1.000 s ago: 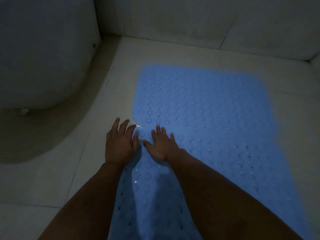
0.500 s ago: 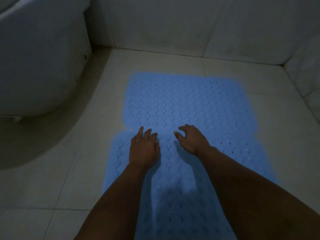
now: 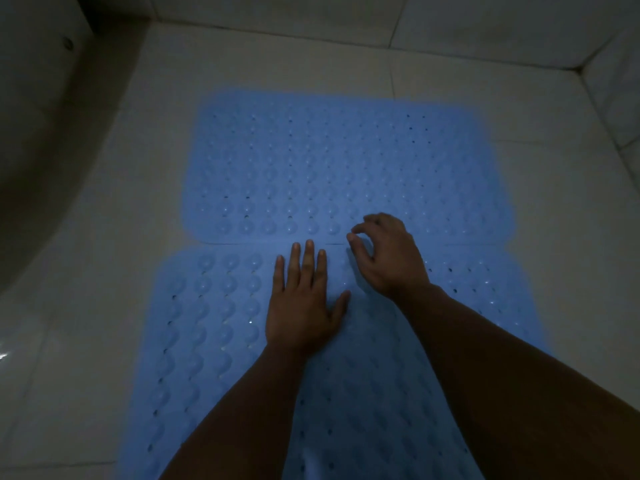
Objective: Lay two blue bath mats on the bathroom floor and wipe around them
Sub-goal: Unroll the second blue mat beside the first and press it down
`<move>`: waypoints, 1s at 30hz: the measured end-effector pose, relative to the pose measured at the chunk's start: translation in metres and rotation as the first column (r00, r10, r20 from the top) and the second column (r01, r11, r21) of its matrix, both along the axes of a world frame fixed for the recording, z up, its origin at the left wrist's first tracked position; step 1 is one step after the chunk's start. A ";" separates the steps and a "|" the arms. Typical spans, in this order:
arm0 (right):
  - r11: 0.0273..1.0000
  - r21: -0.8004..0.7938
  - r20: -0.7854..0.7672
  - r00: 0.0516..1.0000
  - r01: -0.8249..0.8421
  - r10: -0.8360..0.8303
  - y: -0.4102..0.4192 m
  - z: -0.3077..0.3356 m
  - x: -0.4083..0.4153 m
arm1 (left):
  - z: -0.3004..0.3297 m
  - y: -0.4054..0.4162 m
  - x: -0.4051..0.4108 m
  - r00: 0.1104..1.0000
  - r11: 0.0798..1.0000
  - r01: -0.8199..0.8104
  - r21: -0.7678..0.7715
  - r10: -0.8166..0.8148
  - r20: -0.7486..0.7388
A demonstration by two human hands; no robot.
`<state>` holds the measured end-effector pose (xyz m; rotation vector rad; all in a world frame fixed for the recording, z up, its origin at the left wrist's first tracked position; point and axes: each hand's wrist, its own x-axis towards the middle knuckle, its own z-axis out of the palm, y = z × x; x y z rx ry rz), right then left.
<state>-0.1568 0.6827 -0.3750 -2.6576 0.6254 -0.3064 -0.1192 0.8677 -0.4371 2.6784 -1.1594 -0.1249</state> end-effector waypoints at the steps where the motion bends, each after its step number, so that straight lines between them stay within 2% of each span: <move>1: 1.000 -0.008 0.025 1.000 -0.006 0.006 -0.003 -0.004 0.006 | 0.000 -0.001 -0.001 1.000 1.000 0.001 -0.006 -0.001 0.004; 6: 0.999 -0.034 0.127 0.991 -0.026 0.030 0.000 -0.015 0.025 | 0.000 -0.003 -0.001 1.000 0.999 0.007 0.032 -0.007 0.012; 10: 0.999 -0.009 0.109 0.993 -0.042 0.043 0.009 -0.010 0.030 | 0.003 -0.002 0.002 0.999 0.999 0.011 0.041 -0.009 -0.034; 14: 0.998 0.034 -0.008 0.999 -0.047 0.048 0.020 -0.001 0.018 | 0.018 -0.002 0.015 0.966 0.999 0.040 0.007 -0.036 -0.258; 16: 0.998 0.056 -0.048 0.998 -0.024 0.027 0.037 0.007 0.011 | 0.034 0.003 0.021 0.920 0.996 0.013 -0.088 -0.046 -0.388; 17: 0.997 0.071 -0.049 0.999 -0.008 0.011 0.046 0.010 0.010 | 0.042 0.007 0.024 0.913 0.990 -0.028 -0.140 -0.032 -0.406; 18: 0.997 0.077 -0.047 0.999 0.001 0.003 0.054 0.012 0.010 | 0.047 0.010 0.026 0.923 0.980 -0.081 -0.180 0.006 -0.386; 20: 0.998 0.058 -0.078 0.997 -0.019 0.023 0.065 0.014 0.008 | 0.051 0.016 0.026 0.965 0.959 -0.159 -0.234 0.102 -0.240; 22: 0.997 0.068 -0.187 0.981 -0.032 0.044 0.072 0.008 0.005 | 0.052 0.020 0.023 0.976 0.954 -0.194 -0.229 0.165 -0.139; 25: 0.999 0.033 -0.426 0.904 -0.011 0.024 0.074 -0.009 -0.006 | 0.054 0.025 0.018 0.982 0.973 -0.177 -0.149 0.164 -0.092; 30: 0.996 -0.052 -0.459 0.887 -0.071 0.040 0.068 -0.032 -0.026 | 0.049 0.030 0.022 0.983 0.974 -0.184 -0.131 0.179 -0.047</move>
